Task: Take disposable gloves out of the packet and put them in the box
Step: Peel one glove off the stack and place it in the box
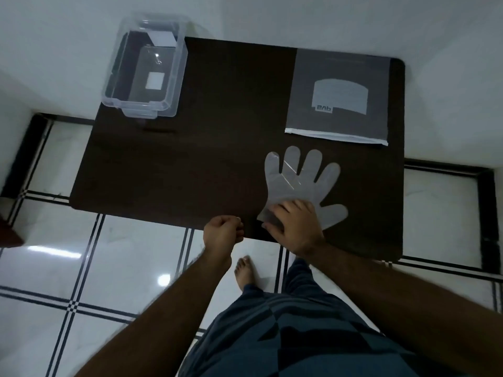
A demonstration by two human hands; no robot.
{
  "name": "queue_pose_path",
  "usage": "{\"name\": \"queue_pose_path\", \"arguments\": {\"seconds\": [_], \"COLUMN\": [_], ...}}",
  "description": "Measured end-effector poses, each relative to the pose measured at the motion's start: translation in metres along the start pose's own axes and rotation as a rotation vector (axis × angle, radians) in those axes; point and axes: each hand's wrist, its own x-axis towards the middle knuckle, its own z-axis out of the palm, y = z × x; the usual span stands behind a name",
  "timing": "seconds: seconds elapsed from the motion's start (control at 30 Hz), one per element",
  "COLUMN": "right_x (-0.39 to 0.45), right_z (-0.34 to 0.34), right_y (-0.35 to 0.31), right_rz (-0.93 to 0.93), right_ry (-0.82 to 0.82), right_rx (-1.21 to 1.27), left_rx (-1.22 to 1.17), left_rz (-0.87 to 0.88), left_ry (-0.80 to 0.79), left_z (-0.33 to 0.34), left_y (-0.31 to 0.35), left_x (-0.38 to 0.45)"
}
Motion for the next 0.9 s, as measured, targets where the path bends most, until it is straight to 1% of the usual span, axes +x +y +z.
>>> {"name": "queue_pose_path", "arguments": {"seconds": [0.13,0.3,0.37,0.47,0.67,0.77,0.9], "right_x": [-0.001,-0.003,-0.009,-0.016,-0.025,-0.028,-0.027], "right_z": [0.015,0.017,0.017,0.018,0.023,0.022,0.021], "right_y": [-0.036,-0.041,-0.043,-0.045,-0.048,-0.05,-0.051], "right_rz": [0.081,0.131,0.097,0.016,-0.079,-0.02,0.132], "right_ry": [-0.062,-0.101,-0.112,-0.063,-0.05,0.024,0.154], "right_rx": [-0.039,-0.063,-0.087,-0.103,-0.099,-0.016,0.2], "left_rx": [0.112,0.162,0.182,0.244,0.287,0.287,0.249], "left_rz": [0.059,0.105,0.123,0.167,0.198,0.189,0.152], "left_ry": [-0.03,-0.062,-0.08,-0.108,-0.146,-0.159,-0.214], "left_z": [-0.036,-0.044,-0.045,-0.04,-0.03,-0.027,-0.023], "left_y": [0.001,0.005,0.006,0.006,0.004,0.001,-0.002], "left_x": [0.01,0.011,0.012,0.01,0.005,0.004,0.004]}}
